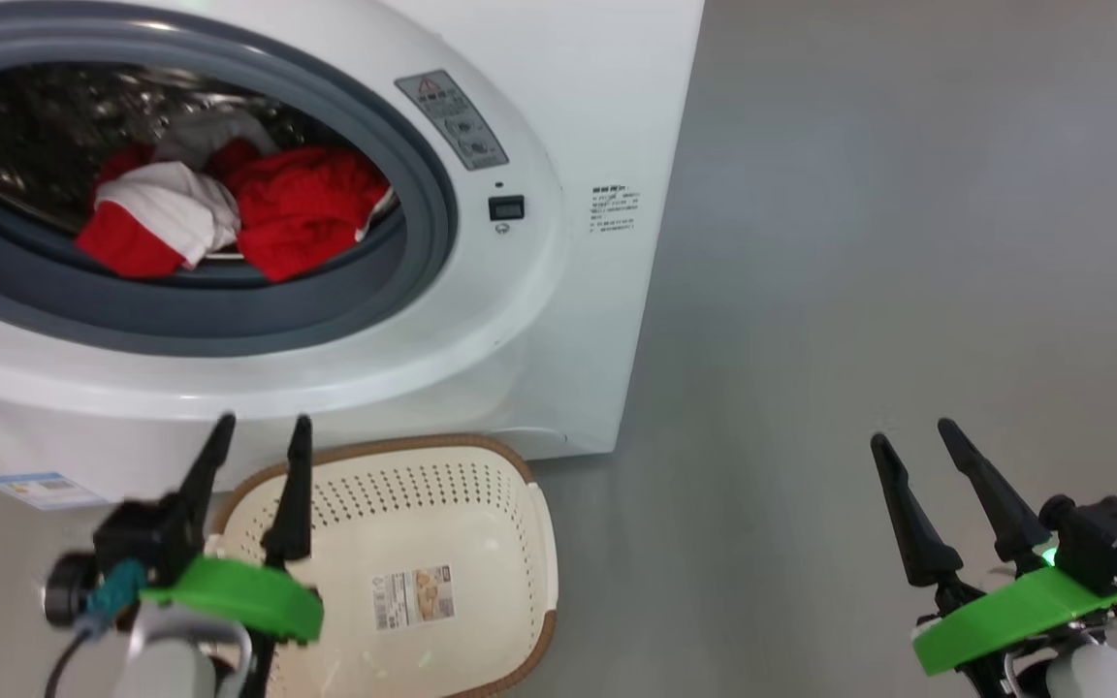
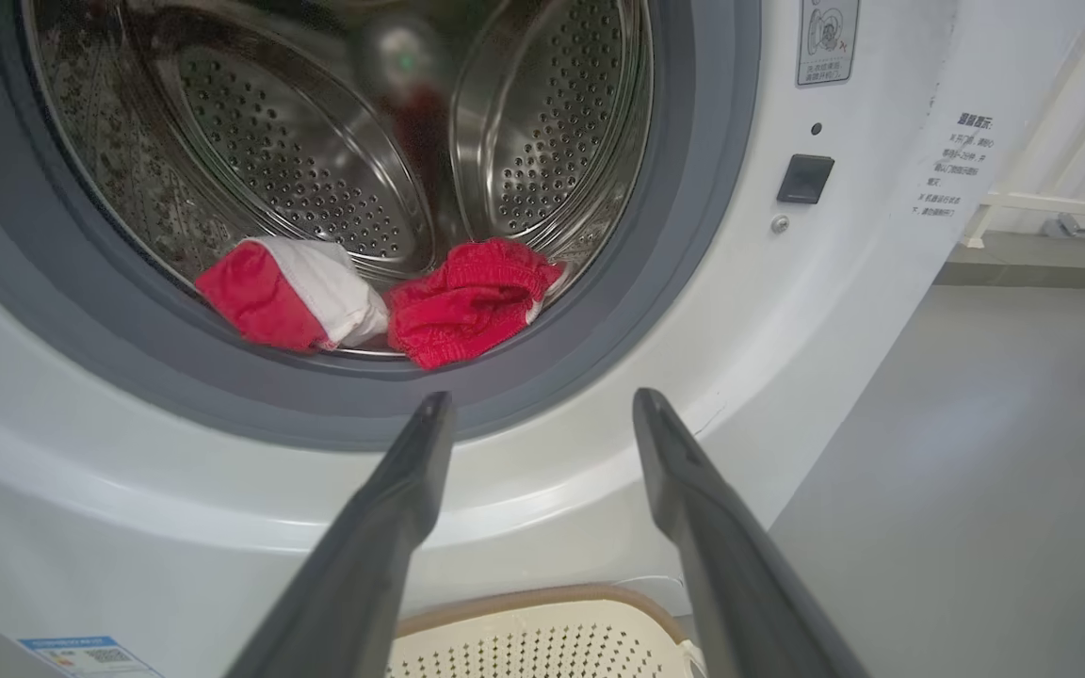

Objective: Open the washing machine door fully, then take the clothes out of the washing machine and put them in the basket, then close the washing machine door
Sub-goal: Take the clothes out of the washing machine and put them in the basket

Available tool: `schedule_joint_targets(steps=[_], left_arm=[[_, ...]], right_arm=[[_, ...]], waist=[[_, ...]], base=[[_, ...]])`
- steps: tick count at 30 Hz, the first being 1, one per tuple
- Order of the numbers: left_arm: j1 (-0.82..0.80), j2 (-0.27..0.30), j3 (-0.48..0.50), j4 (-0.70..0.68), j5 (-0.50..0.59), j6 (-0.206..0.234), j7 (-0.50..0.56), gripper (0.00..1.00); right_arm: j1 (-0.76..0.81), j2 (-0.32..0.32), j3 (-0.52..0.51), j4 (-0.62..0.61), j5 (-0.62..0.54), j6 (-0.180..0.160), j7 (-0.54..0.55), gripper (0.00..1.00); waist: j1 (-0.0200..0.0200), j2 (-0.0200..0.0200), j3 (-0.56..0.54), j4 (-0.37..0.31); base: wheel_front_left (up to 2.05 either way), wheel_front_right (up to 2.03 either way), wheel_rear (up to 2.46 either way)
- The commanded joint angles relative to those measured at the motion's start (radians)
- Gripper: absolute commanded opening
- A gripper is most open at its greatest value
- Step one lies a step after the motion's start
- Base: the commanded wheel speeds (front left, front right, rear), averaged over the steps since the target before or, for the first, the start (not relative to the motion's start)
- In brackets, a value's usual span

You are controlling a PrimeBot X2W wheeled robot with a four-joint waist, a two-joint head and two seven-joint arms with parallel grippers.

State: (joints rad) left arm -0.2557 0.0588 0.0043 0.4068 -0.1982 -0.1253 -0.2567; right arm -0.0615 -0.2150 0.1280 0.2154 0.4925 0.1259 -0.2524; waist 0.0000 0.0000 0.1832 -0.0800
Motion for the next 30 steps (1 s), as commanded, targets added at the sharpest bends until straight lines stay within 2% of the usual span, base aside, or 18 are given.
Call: schedule_joint_targets(steps=[1,8,22,30], left_arm=[[-0.080,0.033,0.025,0.015,0.018,-0.005,-0.005,1.00],[-0.391,0.090,0.015,0.247,0.057,-0.004,-0.005,1.00],[-0.740,0.207,-0.030,0.578,0.106,-0.004,-0.002,1.00],[-0.889,0.242,-0.077,0.711,0.140,0.002,-0.001,1.00]], right_arm=[[-0.038,-0.012,0.025,-0.028,0.005,0.005,-0.009,1.00],[-0.115,0.005,0.026,-0.035,0.016,0.005,-0.009,1.00],[-0.207,0.039,0.031,-0.050,0.021,0.005,-0.009,1.00],[-0.230,0.053,0.039,-0.053,0.022,0.005,-0.009,1.00]], waist=[[0.0000,0.0000,0.063,-0.015],[0.0000,0.0000,0.193,-0.060],[0.0000,0.0000,0.329,-0.137],[0.0000,0.0000,0.371,-0.151]], base=[[0.00,0.00,0.00],[0.00,0.00,0.00],[0.00,0.00,0.00],[0.00,0.00,0.00]])
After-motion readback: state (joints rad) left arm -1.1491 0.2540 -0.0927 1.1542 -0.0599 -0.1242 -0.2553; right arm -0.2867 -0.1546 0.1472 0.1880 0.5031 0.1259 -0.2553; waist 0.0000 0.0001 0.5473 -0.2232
